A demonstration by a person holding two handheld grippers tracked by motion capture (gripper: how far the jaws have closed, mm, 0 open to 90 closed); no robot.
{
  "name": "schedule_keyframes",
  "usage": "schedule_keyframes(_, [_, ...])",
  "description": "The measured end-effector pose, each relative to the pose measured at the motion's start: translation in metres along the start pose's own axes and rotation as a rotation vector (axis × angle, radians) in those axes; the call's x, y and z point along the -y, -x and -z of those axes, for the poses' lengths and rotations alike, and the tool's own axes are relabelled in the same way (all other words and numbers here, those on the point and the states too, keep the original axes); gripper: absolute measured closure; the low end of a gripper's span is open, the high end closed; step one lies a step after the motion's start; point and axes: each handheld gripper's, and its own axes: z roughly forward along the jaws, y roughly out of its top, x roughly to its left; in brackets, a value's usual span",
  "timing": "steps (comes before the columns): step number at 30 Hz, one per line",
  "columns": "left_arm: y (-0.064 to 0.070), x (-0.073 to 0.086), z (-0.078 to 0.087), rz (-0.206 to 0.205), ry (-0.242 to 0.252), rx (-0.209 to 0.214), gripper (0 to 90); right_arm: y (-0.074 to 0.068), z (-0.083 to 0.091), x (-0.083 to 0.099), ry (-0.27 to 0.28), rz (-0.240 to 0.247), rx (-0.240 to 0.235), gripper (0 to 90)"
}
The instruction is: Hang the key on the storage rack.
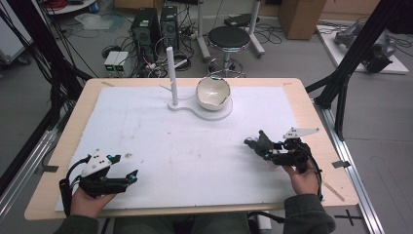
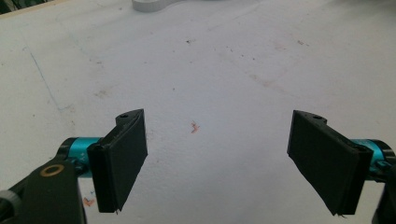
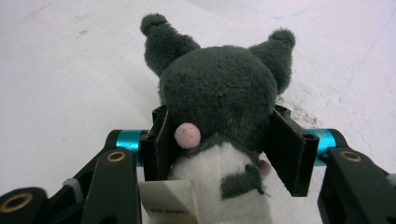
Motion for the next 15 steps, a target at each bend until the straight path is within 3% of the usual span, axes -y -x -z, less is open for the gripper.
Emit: schedule_keyframes(15, [0.0002,-0.0001,0.0003,0.004,0.004,-0.004,20.2,-0.0112,0.0018,-0.0081,0.027,0.038,-0.033,45.7])
